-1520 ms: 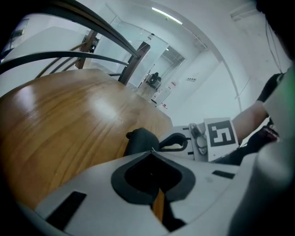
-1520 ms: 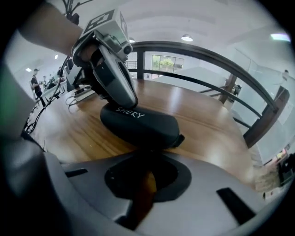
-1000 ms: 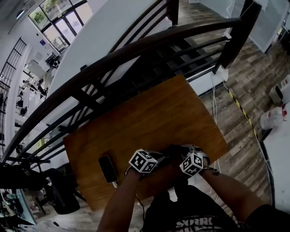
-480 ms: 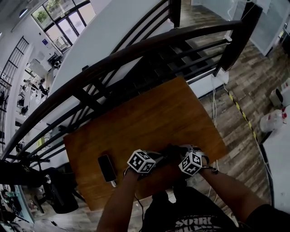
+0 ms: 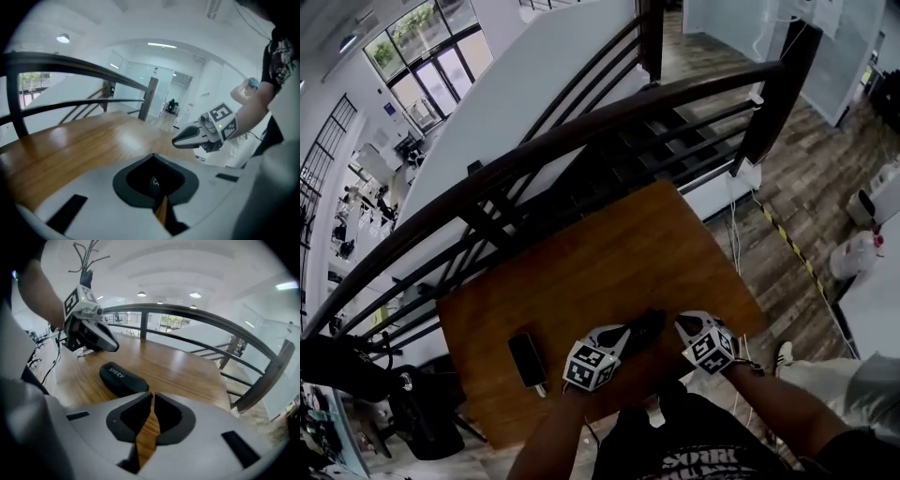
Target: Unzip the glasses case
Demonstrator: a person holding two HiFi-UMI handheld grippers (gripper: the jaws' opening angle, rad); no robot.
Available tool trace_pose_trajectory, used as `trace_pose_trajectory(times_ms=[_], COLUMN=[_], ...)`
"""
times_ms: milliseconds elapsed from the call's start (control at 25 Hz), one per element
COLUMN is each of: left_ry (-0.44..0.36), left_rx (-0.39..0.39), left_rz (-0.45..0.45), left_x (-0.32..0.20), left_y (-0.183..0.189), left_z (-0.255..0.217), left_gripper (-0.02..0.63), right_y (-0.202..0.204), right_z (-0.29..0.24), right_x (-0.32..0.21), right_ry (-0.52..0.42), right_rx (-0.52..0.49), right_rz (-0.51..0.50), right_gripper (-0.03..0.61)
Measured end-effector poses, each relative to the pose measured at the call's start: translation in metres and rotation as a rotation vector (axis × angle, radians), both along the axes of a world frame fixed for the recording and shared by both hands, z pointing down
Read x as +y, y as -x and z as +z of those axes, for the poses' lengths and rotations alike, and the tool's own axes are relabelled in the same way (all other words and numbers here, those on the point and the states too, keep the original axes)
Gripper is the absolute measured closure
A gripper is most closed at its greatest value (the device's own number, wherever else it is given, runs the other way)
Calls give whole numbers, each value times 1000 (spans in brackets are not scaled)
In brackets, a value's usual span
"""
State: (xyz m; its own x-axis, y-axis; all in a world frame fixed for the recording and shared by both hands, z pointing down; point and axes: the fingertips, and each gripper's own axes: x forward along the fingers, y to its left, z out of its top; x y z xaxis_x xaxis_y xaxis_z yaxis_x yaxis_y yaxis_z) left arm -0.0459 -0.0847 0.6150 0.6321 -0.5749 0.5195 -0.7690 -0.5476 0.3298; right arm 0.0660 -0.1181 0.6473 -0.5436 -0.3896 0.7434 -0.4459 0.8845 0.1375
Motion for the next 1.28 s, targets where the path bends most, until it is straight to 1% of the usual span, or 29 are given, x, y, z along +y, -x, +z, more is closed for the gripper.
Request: trace_pose_trajectory(times_ms=[80,200,280,360,440,560,680,800,880,1000,1160,1280], left_ry=[-109,-265,-339,-391,-432,-469,-494,-523,-537,-552,-584,-569], left_rx=[9,2,25,65,97,118,129,126,119,102,36,4], left_rz=[-122,-318,-450,-545,-581,-581,-596,-652,-701,-766,-767,-794], left_x=[0,8,17,29,38,53,70,80,83,99,120,131], left_y=[15,42,57,62,58,48,31,16,3,-27,-75,-96], left_z=[-33,-85,-114,-137,-157,-182,-203,-211,-212,-222,-236,-230], left_gripper=[609,609,609,609,609,609,609,609,609,609,609,609], right_y=[-1,4,6,5,7,11,2,-11,-25,-51,-85,-107], right_z=[-28,-78,-110,-137,-162,-191,-210,-219,-221,-231,-238,-228], right_x=[2,6,11,18,24,36,47,52,55,68,90,96], right_ry=[-13,-46,-76,-102,-128,-147,-145,-132,-136,-135,-115,-76], right_rx=[-92,-248,-340,-413,-473,-528,-559,-594,-600,-608,-635,-647], right_rz=[79,179,234,275,301,307,289,241,195,129,74,69], right_gripper=[568,569,578,580,580,580,580,580,580,580,580,580])
